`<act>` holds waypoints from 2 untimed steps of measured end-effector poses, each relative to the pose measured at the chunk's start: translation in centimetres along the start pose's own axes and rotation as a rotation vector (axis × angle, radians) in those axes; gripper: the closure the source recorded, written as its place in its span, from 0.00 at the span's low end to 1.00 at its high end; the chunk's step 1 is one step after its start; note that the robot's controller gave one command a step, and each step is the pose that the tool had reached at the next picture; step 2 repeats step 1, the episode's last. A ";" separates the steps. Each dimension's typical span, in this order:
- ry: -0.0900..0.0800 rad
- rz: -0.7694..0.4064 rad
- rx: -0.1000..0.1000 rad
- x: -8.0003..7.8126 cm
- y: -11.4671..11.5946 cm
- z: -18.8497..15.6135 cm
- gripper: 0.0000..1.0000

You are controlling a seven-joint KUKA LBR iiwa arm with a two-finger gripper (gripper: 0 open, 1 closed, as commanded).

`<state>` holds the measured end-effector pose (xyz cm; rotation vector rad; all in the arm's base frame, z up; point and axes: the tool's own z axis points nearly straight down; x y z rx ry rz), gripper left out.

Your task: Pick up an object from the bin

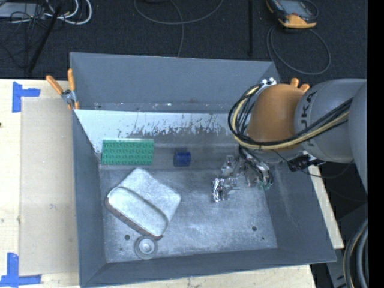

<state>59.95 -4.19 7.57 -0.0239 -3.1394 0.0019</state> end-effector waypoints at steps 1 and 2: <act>-0.011 -0.053 -0.001 0.0 0.5 -15.4 1.00; -0.011 -0.053 -0.001 0.0 0.5 -15.4 1.00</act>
Offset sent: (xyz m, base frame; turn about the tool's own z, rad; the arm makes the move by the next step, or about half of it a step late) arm -0.0012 0.0042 0.1488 -0.0542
